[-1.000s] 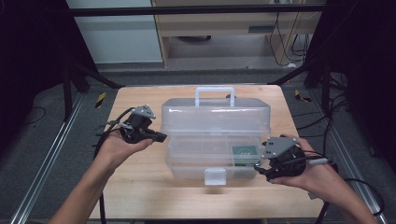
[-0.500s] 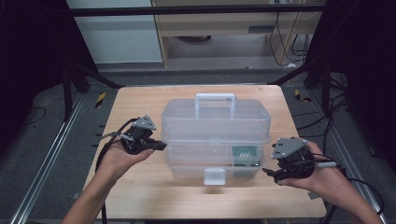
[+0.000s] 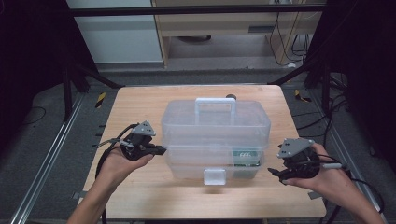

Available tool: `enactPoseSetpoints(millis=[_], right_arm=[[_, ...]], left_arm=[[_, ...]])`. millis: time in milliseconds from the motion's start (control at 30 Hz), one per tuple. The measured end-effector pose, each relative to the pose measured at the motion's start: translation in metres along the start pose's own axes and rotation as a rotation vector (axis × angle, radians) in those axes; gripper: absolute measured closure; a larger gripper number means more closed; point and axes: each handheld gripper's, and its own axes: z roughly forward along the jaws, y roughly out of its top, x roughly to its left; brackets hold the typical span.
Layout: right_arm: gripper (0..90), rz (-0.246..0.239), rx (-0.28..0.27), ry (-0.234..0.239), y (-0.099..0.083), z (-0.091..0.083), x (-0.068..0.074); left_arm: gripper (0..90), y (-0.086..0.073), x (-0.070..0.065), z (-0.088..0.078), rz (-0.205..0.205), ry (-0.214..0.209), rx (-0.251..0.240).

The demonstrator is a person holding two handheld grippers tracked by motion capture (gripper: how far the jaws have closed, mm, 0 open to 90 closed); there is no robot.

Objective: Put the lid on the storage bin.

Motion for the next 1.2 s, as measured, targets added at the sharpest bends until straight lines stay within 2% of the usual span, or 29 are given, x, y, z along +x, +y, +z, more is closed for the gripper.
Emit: enactPoseSetpoints(millis=[33, 333, 733, 967, 1067, 1133, 1167, 1200], right_arm=[[19.5, 0.004, 0.0, -0.003, -0.001, 0.0, -0.001], [18.6, 0.033, 0.015, -0.04, -0.012, 0.007, -0.008], [18.8, 0.124, 0.056, -0.106, -0.029, 0.02, -0.027], [19.2, 0.142, 0.066, -0.115, -0.035, 0.024, -0.031], [19.2, 0.145, 0.07, -0.118, -0.035, 0.026, -0.033], [19.4, 0.152, 0.074, -0.129, -0.035, 0.028, -0.035], [19.5, 0.154, 0.078, -0.138, -0.035, 0.029, -0.036], [19.7, 0.157, 0.08, -0.145, -0.035, 0.031, -0.038]], left_arm=[[89.7, -0.001, -0.001, -0.001, -0.012, 0.001, 0.012], [89.7, -0.007, -0.002, 0.004, -0.006, -0.005, 0.006], [89.6, -0.014, -0.002, 0.009, -0.009, -0.009, 0.029], [89.7, -0.017, -0.004, 0.012, -0.005, -0.013, 0.033], [89.7, -0.017, -0.004, 0.012, 0.01, -0.006, 0.046], [89.6, -0.019, -0.003, 0.01, 0.039, 0.027, 0.085], [89.6, -0.02, 0.0, 0.009, 0.065, 0.064, 0.115], [89.5, -0.022, 0.003, 0.007, 0.071, 0.108, 0.134]])
